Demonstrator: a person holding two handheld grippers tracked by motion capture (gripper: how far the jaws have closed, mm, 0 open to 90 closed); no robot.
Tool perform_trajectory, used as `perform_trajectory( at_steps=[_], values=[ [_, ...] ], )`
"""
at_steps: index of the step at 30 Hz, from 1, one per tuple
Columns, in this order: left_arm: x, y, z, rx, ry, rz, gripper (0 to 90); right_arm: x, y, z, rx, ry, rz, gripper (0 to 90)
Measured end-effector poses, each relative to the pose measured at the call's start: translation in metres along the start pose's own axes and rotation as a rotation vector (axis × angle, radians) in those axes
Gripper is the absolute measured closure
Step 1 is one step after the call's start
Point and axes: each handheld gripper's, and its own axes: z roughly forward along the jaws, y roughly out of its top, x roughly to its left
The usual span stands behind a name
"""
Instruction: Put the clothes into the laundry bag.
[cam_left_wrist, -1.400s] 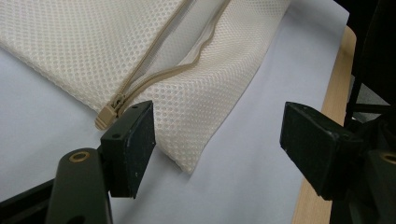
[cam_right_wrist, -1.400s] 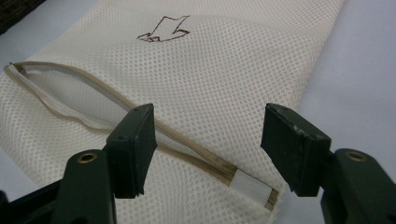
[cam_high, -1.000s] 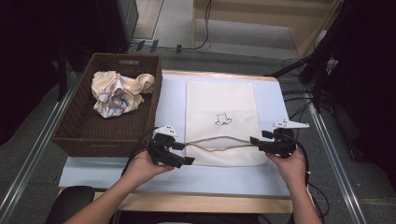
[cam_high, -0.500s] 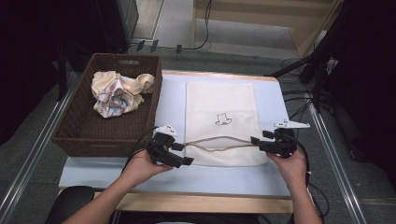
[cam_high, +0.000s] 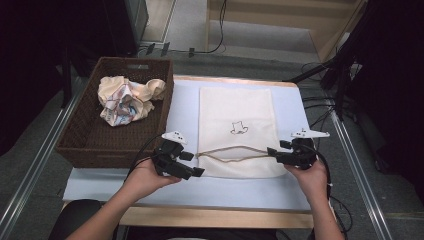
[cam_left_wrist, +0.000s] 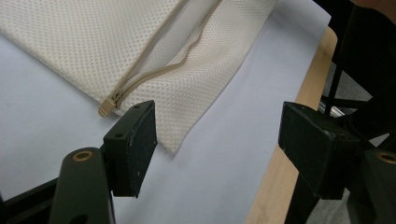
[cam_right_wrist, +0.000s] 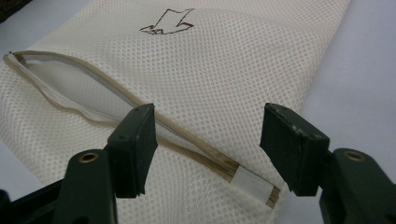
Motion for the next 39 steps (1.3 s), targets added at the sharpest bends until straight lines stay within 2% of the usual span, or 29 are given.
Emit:
perform_trajectory(
  at_steps=[7,13,19,25,29,33,36,39],
  values=[
    [-0.003,0.006,-0.015,0.000,0.014,0.020,30.2,0.001,0.001,0.001,0.006,0.001,-0.008,37.4],
    [-0.004,0.009,-0.023,0.010,0.019,0.015,30.6,0.001,0.001,0.002,0.008,0.003,-0.009,37.5],
    [-0.002,0.013,-0.034,0.001,0.029,0.020,31.1,0.001,0.001,0.002,0.008,0.003,-0.010,37.5],
    [0.002,0.016,-0.051,-0.012,0.054,0.026,31.2,0.002,0.001,0.001,0.006,0.003,-0.009,37.5],
    [0.007,0.015,-0.062,-0.032,0.075,0.021,31.2,0.002,0.002,0.001,0.005,0.006,-0.008,37.6],
    [0.012,0.014,-0.069,-0.046,0.090,-0.001,31.2,0.002,0.003,0.002,0.002,0.009,-0.011,37.8],
    [0.018,0.012,-0.076,-0.060,0.102,-0.034,31.2,0.003,0.004,0.004,0.006,0.011,-0.021,37.9],
    [0.022,0.010,-0.082,-0.065,0.116,-0.035,31.3,0.004,0.004,0.005,0.004,0.008,-0.019,37.9]
  ],
)
